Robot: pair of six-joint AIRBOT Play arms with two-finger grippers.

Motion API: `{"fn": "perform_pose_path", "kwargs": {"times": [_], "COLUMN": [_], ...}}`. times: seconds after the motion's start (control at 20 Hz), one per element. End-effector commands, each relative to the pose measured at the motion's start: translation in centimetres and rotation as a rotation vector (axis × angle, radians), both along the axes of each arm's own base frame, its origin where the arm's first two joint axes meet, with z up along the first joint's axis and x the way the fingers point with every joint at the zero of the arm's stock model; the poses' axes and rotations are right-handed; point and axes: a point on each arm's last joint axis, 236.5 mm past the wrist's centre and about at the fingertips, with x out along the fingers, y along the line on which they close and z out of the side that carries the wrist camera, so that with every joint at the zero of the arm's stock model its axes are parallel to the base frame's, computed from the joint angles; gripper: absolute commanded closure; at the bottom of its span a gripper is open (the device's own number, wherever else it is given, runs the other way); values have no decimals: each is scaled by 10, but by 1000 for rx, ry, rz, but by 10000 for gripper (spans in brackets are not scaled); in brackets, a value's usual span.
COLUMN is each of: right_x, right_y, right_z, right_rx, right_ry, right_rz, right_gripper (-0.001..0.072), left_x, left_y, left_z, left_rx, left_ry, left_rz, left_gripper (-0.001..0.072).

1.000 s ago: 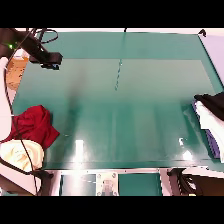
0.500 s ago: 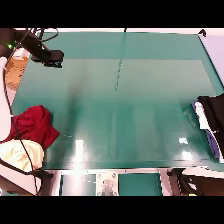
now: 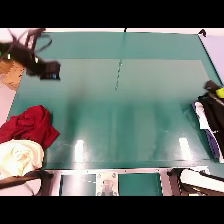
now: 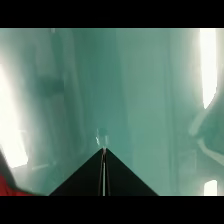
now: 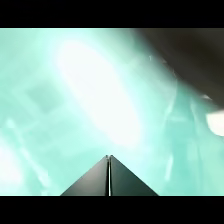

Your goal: Fold the shirts.

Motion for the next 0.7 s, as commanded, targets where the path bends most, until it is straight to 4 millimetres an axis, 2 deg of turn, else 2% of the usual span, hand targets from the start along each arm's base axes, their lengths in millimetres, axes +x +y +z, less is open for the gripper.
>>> {"fn": "perform_pose_path", "kwargs": {"times": [0.0, 0.1, 0.2, 0.25, 0.4, 0.65], "right_x": [-6, -26, -34, -36, -48, -48], "right_y": [93, 130, 147, 152, 162, 162], "right_z": [-27, -45, -55, -57, -59, -59], "right_rx": [39, 69, 62, 61, 77, 77], "right_ry": [-73, -93, -119, -119, -76, -76], "right_rz": [208, 263, 295, 310, 350, 350], "right_gripper": [699, 699, 698, 698, 697, 697], "left_x": [-82, -127, -152, -159, -162, -156], "left_y": [5, 9, 15, 19, 22, 22], "left_z": [-50, -76, -93, -99, -101, -100], "left_rx": [-12, -7, 17, 34, 48, 45], "left_ry": [78, 118, 135, 149, 163, 139], "left_rz": [74, 88, 92, 90, 87, 94], "left_gripper": [688, 687, 687, 686, 686, 686]}}
